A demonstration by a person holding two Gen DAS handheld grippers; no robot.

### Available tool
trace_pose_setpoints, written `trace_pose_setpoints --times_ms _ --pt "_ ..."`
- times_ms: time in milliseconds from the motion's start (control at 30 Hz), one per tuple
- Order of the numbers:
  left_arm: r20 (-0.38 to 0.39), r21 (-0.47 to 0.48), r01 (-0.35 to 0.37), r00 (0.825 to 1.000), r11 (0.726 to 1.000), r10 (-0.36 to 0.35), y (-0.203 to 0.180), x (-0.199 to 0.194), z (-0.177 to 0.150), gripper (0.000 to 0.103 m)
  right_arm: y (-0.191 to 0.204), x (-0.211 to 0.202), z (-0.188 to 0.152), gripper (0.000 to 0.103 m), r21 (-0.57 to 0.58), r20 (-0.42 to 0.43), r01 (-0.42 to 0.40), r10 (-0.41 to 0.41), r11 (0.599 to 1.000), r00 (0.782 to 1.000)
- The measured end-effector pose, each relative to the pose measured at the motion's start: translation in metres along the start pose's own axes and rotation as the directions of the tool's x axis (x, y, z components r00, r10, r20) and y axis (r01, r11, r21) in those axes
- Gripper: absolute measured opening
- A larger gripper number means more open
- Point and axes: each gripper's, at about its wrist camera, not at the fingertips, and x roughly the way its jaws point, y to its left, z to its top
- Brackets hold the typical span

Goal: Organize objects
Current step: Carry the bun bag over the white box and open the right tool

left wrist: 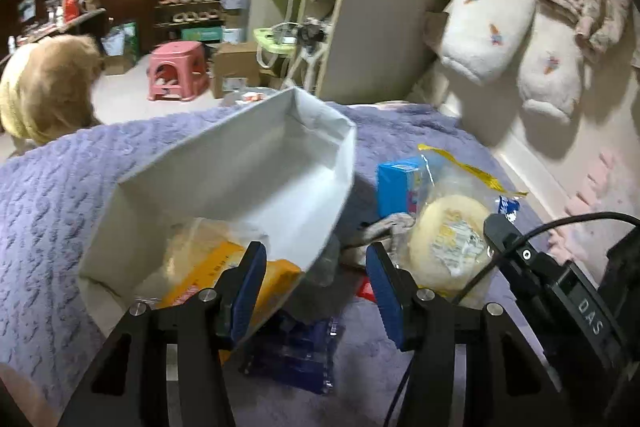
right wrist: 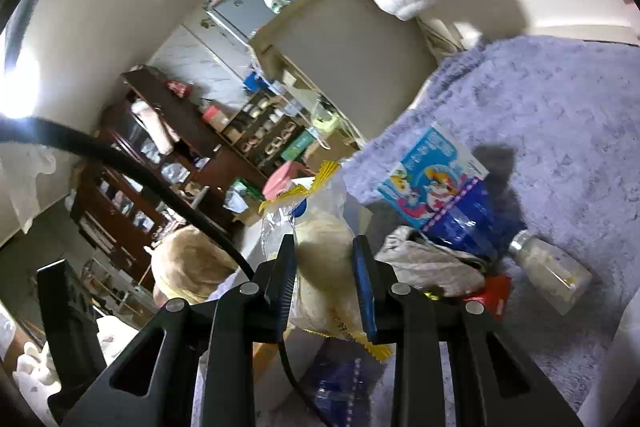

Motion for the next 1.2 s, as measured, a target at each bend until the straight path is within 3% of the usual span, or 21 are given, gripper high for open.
trace_pose_setpoints --times_ms 100,200,433,533,633,733,833,1000,1100,1200 --pt "-0.018 -0.003 -0.062 0.998 0.998 0.062 0.004 0.007 0.0 0.05 -0.004 0.018 -0.014 0.028 0.008 -0.044 0.0 0.0 1.0 0.999" --pt "-0.035 -0.034 -0.055 0.998 0.998 0.054 0.012 0.009 0.001 0.05 -0.003 0.024 -0.023 0.029 0.018 -0.053 -0.021 0.022 1.0 0.998" --pt "0.041 -0.116 -0.07 0.996 0.991 0.075 0.047 -0.018 0.014 0.05 0.043 0.011 -0.019 0.029 -0.079 0.041 -0.105 0.108 0.991 0.993" --pt "0.077 -0.185 -0.113 0.989 0.976 0.129 0.074 -0.034 0.02 0.05 0.069 0.016 -0.022 0.029 -0.099 0.05 -0.168 0.173 0.981 0.984" --pt "0.083 -0.253 -0.124 0.985 0.96 0.149 0.1 -0.041 0.023 0.05 0.099 0.029 -0.031 0.029 -0.153 0.038 -0.177 0.185 0.972 0.982" --pt "0.082 -0.329 -0.114 0.986 0.937 0.148 0.126 -0.041 0.022 0.05 0.118 0.047 -0.043 0.029 -0.159 0.025 -0.17 0.177 0.972 0.984" --pt "0.066 -0.35 -0.088 0.991 0.933 0.118 0.137 -0.035 0.021 0.05 0.123 0.061 -0.044 0.03 -0.14 0.027 -0.169 0.175 0.976 0.984" --pt "0.044 -0.323 -0.07 0.995 0.944 0.088 0.132 -0.026 0.02 0.05 0.11 0.07 -0.047 0.032 -0.07 -0.008 -0.178 0.178 0.982 0.984" --pt "0.039 -0.295 -0.083 0.994 0.952 0.099 0.125 -0.024 0.021 0.05 0.105 0.081 -0.047 0.04 -0.022 -0.119 -0.232 0.228 0.972 0.966" --pt "0.032 -0.272 -0.108 0.992 0.956 0.121 0.119 -0.024 0.019 0.05 0.108 0.09 -0.049 0.04 -0.019 -0.225 -0.252 0.242 0.968 0.944"
